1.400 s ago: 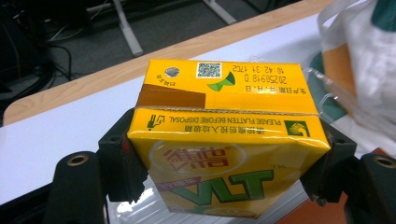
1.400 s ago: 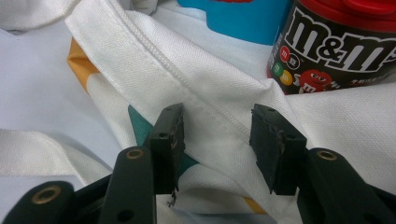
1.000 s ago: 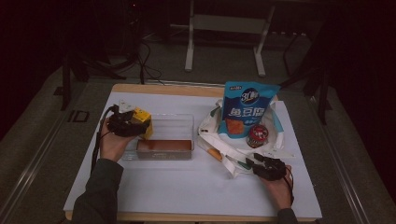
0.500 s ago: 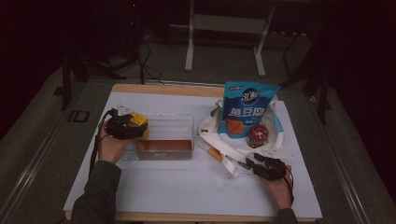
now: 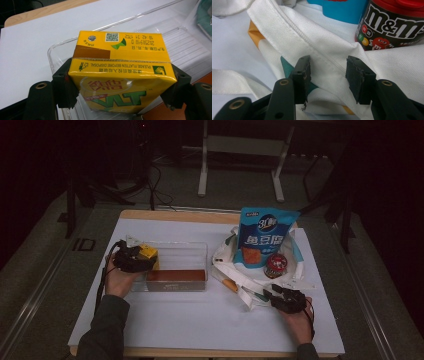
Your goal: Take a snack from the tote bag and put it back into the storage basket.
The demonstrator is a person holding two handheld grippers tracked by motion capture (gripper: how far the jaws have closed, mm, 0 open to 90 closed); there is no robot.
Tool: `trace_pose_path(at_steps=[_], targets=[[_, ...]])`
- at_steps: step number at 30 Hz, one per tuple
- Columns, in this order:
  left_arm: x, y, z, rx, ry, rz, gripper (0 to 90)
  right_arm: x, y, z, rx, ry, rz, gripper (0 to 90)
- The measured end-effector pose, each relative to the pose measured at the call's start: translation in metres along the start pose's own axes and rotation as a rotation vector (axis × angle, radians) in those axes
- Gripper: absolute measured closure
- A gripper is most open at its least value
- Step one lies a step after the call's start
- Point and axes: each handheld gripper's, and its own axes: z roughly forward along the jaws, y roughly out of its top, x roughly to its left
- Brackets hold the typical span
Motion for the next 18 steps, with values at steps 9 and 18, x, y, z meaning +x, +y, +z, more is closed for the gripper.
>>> trace_pose_path(at_steps=[9,18], targets=[[-0.001,-0.004,-0.005,0.029,0.01,-0.007,27.0,0.0,0.0,0.0,0.0,-0.001,-0.002,54.5],[-0.004,-0.008,-0.012,0.043,0.014,-0.021,25.2,0.0,0.0,0.0,-0.001,-0.001,-0.001,54.5]])
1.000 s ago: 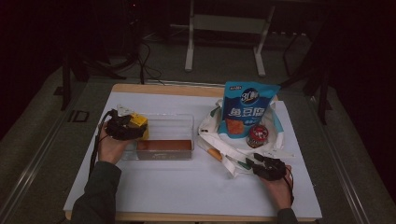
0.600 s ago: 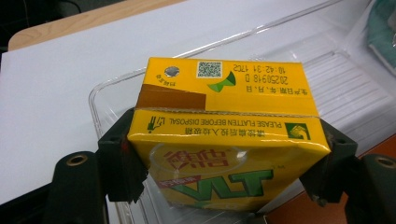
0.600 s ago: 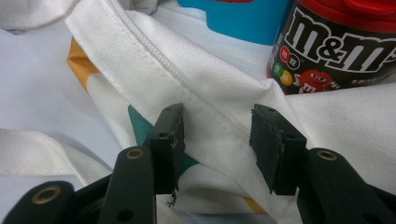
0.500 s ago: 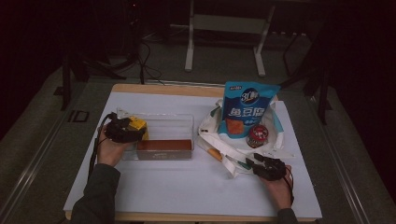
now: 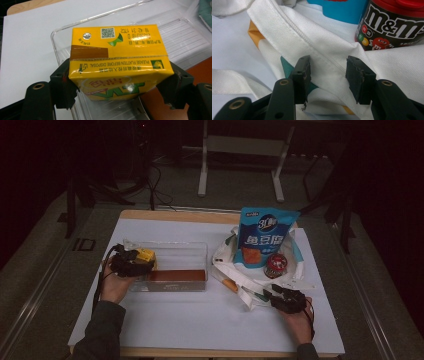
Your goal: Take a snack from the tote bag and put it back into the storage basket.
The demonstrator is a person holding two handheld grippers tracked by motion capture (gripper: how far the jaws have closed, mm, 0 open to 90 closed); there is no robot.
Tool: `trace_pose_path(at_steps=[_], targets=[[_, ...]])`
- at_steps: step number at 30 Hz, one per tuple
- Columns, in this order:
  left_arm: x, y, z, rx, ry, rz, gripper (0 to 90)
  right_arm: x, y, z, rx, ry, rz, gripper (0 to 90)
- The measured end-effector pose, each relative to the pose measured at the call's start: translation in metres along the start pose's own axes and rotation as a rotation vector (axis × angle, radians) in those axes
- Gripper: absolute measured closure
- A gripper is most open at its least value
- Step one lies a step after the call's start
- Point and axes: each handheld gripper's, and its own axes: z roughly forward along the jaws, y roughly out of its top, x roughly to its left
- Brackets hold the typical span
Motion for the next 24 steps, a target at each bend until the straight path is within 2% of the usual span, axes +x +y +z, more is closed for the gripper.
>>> trace_pose_path(at_steps=[13,24], targets=[[0.002,-0.011,-0.012,-0.013,-0.014,-0.009,25.9,0.0,0.0,0.0,0.0,-0.001,-0.001,54.5],[0.002,-0.013,-0.017,-0.009,-0.013,-0.013,26.5,0.0,0.0,0.0,-0.001,-0.002,-0.002,54.5]])
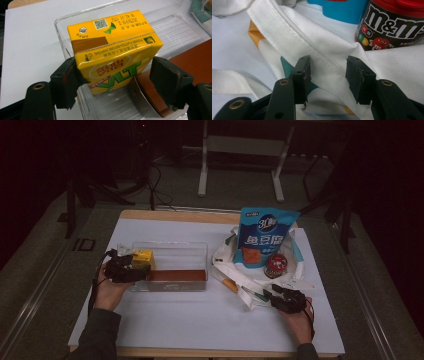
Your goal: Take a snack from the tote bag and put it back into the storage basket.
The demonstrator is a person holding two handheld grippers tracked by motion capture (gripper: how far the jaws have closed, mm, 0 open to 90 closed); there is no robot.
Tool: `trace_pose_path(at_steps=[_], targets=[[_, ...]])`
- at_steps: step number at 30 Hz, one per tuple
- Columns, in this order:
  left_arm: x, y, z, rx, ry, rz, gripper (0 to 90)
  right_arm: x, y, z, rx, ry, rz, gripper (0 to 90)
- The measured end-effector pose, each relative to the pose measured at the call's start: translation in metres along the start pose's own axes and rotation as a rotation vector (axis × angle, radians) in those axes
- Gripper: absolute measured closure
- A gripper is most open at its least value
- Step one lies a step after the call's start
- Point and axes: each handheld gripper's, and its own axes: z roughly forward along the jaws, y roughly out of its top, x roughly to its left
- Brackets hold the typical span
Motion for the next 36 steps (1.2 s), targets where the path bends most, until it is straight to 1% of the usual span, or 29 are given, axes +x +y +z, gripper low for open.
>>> trace_pose_path(at_steps=[5,9,10,13,15,16,17,18,19,21,23,24,25,27,30,31,32,33,34,35,36], targets=[[0.003,-0.002,-0.001,-0.015,-0.023,-0.018,26.5,0.0,0.0,0.0,0.0,0.0,-0.001,54.5],[0.003,-0.001,-0.001,-0.022,-0.019,-0.007,24.1,0.0,0.0,0.0,0.0,0.001,0.0,54.5],[0.003,-0.001,-0.001,-0.029,-0.013,-0.01,24.1,0.0,0.0,0.0,0.0,0.001,0.0,54.5],[0.004,0.001,-0.004,-0.038,-0.02,-0.015,22.9,0.0,0.0,0.0,0.0,0.002,0.001,54.5],[0.004,0.002,-0.005,-0.04,-0.015,-0.012,20.0,0.0,0.0,0.0,0.0,0.002,0.001,54.5],[0.004,0.003,-0.005,-0.044,-0.018,-0.014,20.0,0.0,0.0,0.0,0.0,0.001,0.001,54.5],[0.005,0.003,-0.006,-0.05,-0.022,-0.014,17.8,0.0,0.0,0.0,0.0,0.001,0.001,54.5],[0.006,0.004,-0.008,-0.06,-0.04,-0.009,15.2,0.0,0.0,0.0,0.0,0.001,0.001,54.5],[0.006,0.004,-0.008,-0.06,-0.04,-0.009,15.2,0.0,0.0,0.0,0.001,0.002,0.001,54.5],[0.006,0.007,-0.01,-0.071,-0.053,-0.005,15.3,0.0,0.0,0.0,0.0,0.002,0.003,54.5],[0.005,0.007,-0.011,-0.074,-0.054,0.001,15.2,0.0,0.0,0.0,0.001,0.002,0.001,54.5],[0.005,0.01,-0.012,-0.084,-0.051,0.006,15.3,0.0,0.0,0.0,0.001,0.002,0.002,54.5],[0.004,0.011,-0.013,-0.091,-0.056,0.008,15.2,0.0,0.0,0.0,0.0,0.002,0.002,54.5],[0.004,0.012,-0.014,-0.098,-0.048,0.012,15.2,0.0,0.0,0.0,0.001,0.002,0.002,54.5],[0.003,0.014,-0.017,-0.111,-0.048,0.013,15.1,0.0,0.0,0.0,0.002,0.001,0.001,54.5],[0.002,0.015,-0.018,-0.118,-0.056,0.021,15.1,0.0,0.0,0.0,0.001,0.002,0.002,54.5],[0.001,0.016,-0.018,-0.12,-0.043,0.025,15.1,0.0,0.0,0.0,0.001,0.002,0.002,54.5],[0.0,0.017,-0.018,-0.121,-0.024,0.04,15.2,0.0,0.0,0.0,0.003,0.001,0.001,54.5],[-0.001,0.017,-0.019,-0.131,-0.014,0.051,15.2,0.0,0.0,0.0,0.003,0.001,0.001,54.5],[-0.002,0.019,-0.021,-0.139,-0.014,0.051,16.4,0.0,0.0,0.0,0.004,0.001,0.002,54.5],[-0.002,0.02,-0.022,-0.148,-0.024,0.051,16.4,0.0,0.0,0.0,0.004,0.001,0.002,54.5]])
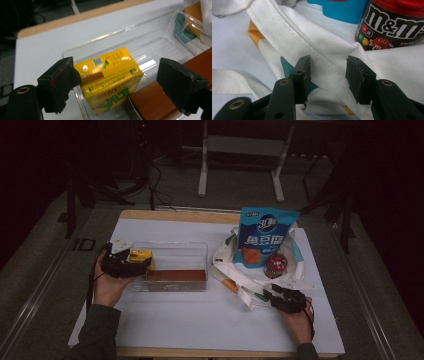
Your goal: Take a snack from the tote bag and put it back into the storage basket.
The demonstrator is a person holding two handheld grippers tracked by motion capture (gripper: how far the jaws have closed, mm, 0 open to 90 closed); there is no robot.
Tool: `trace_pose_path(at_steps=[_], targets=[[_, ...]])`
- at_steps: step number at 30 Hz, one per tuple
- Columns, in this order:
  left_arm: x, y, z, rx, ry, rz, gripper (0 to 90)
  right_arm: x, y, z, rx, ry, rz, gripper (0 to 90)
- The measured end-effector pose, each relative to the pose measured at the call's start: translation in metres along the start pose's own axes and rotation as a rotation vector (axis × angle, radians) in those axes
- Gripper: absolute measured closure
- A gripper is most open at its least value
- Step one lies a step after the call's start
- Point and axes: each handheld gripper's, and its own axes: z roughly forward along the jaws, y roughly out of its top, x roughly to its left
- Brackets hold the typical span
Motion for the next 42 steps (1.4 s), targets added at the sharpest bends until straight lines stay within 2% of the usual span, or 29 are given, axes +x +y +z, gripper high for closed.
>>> trace_pose_path(at_steps=[2,3,5,7,8,10,12,13,14,19,21,24,30,33,37,42], targets=[[-0.003,0.003,-0.003,-0.018,0.004,0.006,19.8,0.0,0.0,0.0,0.001,0.001,0.001,54.5],[-0.004,0.004,-0.004,-0.027,-0.011,0.005,19.8,0.0,0.0,0.0,0.001,0.001,0.001,54.5],[-0.007,0.006,-0.006,-0.042,-0.014,0.015,22.4,0.0,0.0,0.0,0.001,0.0,0.001,54.4],[-0.011,0.007,-0.008,-0.058,-0.033,0.028,32.0,0.0,0.0,0.0,0.0,-0.002,0.0,54.4],[-0.015,0.008,-0.009,-0.068,-0.05,0.038,33.2,0.0,0.0,0.0,-0.001,0.0,0.001,54.1],[-0.018,0.008,-0.01,-0.075,-0.051,0.043,35.7,0.0,0.0,0.0,-0.001,0.002,0.002,53.8],[-0.024,0.009,-0.012,-0.098,-0.09,0.039,39.0,-0.001,0.0,0.001,0.005,0.011,0.009,53.2],[-0.024,0.009,-0.012,-0.098,-0.09,0.039,40.0,-0.002,0.001,0.001,0.008,0.016,0.014,53.3],[-0.028,0.01,-0.013,-0.107,-0.116,0.043,40.5,-0.002,0.001,0.001,0.009,0.019,0.018,53.3],[-0.034,0.011,-0.008,-0.11,-0.145,0.048,45.0,-0.003,0.002,0.001,0.015,0.022,0.024,53.5],[-0.035,0.011,-0.004,-0.098,-0.162,0.03,48.6,-0.003,0.003,0.0,0.025,0.008,0.025,58.2],[-0.039,0.01,-0.001,-0.111,-0.192,0.022,51.2,-0.002,0.004,0.0,0.035,-0.004,0.025,60.9],[-0.052,0.003,0.0,-0.124,-0.218,0.05,51.1,-0.002,0.012,-0.003,0.069,-0.031,0.029,68.0],[-0.061,-0.004,0.002,-0.134,-0.244,0.064,51.2,-0.003,0.014,-0.007,0.063,-0.029,0.044,72.0],[-0.067,-0.007,0.005,-0.114,-0.256,0.106,53.7,-0.007,0.018,-0.012,0.044,-0.014,0.072,75.3],[-0.072,-0.013,0.005,-0.131,-0.293,0.095,54.1,-0.007,0.027,-0.019,0.03,-0.03,0.05,76.2]])
